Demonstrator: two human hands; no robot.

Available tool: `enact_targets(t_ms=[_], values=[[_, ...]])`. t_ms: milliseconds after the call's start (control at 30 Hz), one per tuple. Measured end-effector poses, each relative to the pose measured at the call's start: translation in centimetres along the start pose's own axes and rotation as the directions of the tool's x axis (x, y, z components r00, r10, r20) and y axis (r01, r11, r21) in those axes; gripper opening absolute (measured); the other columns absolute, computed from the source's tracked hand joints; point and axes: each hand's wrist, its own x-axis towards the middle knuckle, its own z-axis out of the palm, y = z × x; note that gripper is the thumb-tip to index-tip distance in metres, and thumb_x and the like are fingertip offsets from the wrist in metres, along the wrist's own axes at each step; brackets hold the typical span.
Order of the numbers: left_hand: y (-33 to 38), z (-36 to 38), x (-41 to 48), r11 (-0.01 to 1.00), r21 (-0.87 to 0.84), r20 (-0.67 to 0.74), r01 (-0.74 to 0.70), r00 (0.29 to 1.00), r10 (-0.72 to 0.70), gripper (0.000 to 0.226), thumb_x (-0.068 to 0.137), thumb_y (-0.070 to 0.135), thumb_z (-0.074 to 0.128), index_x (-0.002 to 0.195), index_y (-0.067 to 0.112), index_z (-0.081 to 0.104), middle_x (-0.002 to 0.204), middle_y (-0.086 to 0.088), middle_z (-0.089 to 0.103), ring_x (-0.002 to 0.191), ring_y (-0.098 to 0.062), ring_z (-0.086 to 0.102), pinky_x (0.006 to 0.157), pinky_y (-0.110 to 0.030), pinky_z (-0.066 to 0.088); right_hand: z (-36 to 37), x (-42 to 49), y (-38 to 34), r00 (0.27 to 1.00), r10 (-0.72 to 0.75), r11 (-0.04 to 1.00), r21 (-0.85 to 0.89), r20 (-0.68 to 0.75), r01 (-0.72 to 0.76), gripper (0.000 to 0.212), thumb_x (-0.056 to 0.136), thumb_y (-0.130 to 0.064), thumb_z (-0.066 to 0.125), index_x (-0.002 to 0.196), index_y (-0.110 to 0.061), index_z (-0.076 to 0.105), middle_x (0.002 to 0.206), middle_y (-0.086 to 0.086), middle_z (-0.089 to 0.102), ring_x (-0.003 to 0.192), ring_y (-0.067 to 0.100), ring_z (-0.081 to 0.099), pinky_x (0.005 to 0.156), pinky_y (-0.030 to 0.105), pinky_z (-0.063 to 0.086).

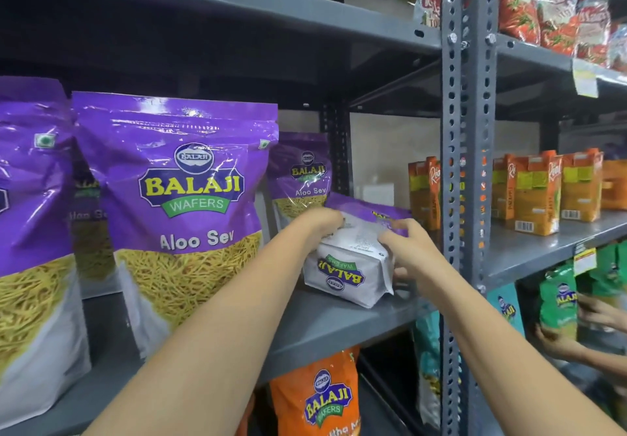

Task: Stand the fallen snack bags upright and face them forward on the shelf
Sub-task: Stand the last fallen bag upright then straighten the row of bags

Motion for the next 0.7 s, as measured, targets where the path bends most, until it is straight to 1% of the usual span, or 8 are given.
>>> enact_targets(t_ms=[67, 100, 167, 233, 367, 500, 600, 700], values=[[-0.6, 0.3, 0.5, 0.984, -0.18, -0.093, 0.003, 0.995, -0.02, 0.052, 0.087, 0.021, 0.064, 0.13, 0.005, 0.042, 0.118, -0.013, 0.059, 0.105, -0.029, 0.059, 0.076, -0.029, 0.045, 0.3, 0.7, -0.2, 0.996, -0.083, 0.997, 0.0, -0.041, 0.083, 0.037, 0.081, -0.018, 0.055, 0.116, -0.025, 0.046, 0.099, -0.008, 0.053, 0.087, 0.014, 0.059, 0.075, 0.04, 0.055], [-1.0, 0.5, 0.7, 0.97, -0.242, -0.146, -0.008, 0.989, -0.028, 0.06, 0.084, 0.02, 0.068, 0.134, 0.005, 0.039, 0.127, -0.014, 0.057, 0.114, -0.031, 0.058, 0.084, -0.031, 0.047, 0.5, 1.0, -0.4, 0.991, -0.125, 0.992, 0.005, -0.053, 0.126, 0.037, 0.081, -0.016, 0.057, 0.116, -0.024, 0.048, 0.097, -0.01, 0.053, 0.085, 0.011, 0.058, 0.072, 0.035, 0.052], [-1.7, 0.8, 1.0, 0.952, -0.3, -0.236, -0.053, 0.972, -0.02, 0.071, 0.08, 0.022, 0.072, 0.138, 0.007, 0.034, 0.134, -0.014, 0.055, 0.12, -0.032, 0.055, 0.099, -0.037, 0.047, 1.0, 1.7, -0.7, 0.977, -0.199, 0.979, 0.018, -0.076, 0.201, 0.04, 0.078, -0.012, 0.061, 0.115, -0.023, 0.052, 0.097, -0.008, 0.057, 0.085, 0.01, 0.06, 0.072, 0.032, 0.051], [-2.1, 0.8, 1.1, 0.952, -0.292, -0.311, -0.093, 0.95, -0.003, 0.086, 0.08, 0.024, 0.074, 0.148, 0.011, 0.022, 0.142, -0.01, 0.05, 0.126, -0.032, 0.051, 0.106, -0.042, 0.042, 1.6, 2.6, -0.9, 0.961, -0.257, 0.966, 0.004, -0.098, 0.259, 0.039, 0.076, -0.008, 0.064, 0.11, -0.024, 0.052, 0.1, -0.001, 0.062, 0.084, 0.015, 0.064, 0.079, 0.037, 0.054], [-2.7, 0.9, 1.5, 0.952, -0.261, -0.433, -0.158, 0.901, 0.031, 0.101, 0.08, 0.019, 0.073, 0.154, 0.023, 0.004, 0.152, -0.004, 0.041, 0.134, -0.031, 0.045, 0.106, -0.039, 0.036, 2.8, 3.8, -1.1, 0.941, -0.336, 0.942, -0.008, -0.049, 0.336, 0.046, 0.076, 0.0, 0.067, 0.106, -0.028, 0.046, 0.1, -0.003, 0.063, 0.078, 0.009, 0.067, 0.064, 0.03, 0.056], [-3.3, 1.6, 1.5, 0.974, -0.193, -0.495, -0.123, 0.869, 0.011, 0.108, 0.076, 0.011, 0.072, 0.152, 0.031, -0.003, 0.141, -0.006, 0.053, 0.119, -0.033, 0.057, 0.085, -0.033, 0.044, 3.8, 4.6, -0.5, 0.905, -0.425, 0.904, -0.05, -0.025, 0.424, 0.053, 0.072, 0.009, 0.06, 0.107, -0.027, 0.043, 0.095, -0.018, 0.056, 0.084, 0.001, 0.062, 0.059, 0.011, 0.047], [-4.1, 2.6, 1.5, 0.99, -0.106, -0.508, -0.093, 0.861, 0.027, 0.114, 0.075, 0.015, 0.075, 0.152, 0.028, -0.007, 0.139, -0.006, 0.056, 0.119, -0.034, 0.058, 0.098, -0.045, 0.045, 4.2, 5.1, 0.4, 0.887, -0.46, 0.887, -0.069, -0.029, 0.457, 0.055, 0.07, 0.01, 0.062, 0.109, -0.022, 0.039, 0.096, -0.019, 0.053, 0.087, -0.003, 0.058, 0.063, 0.005, 0.045], [-4.4, 2.8, 1.7, 0.995, -0.081, -0.508, -0.051, 0.861, 0.003, 0.113, 0.074, 0.022, 0.077, 0.152, 0.025, -0.005, 0.147, -0.007, 0.045, 0.129, -0.035, 0.049, 0.103, -0.047, 0.037, 4.0, 5.7, 0.6, 0.899, -0.438, 0.899, 0.018, 0.016, 0.437, 0.065, 0.072, 0.003, 0.071, 0.117, -0.024, 0.033, 0.103, -0.013, 0.053, 0.088, -0.003, 0.058, 0.064, 0.007, 0.047]])
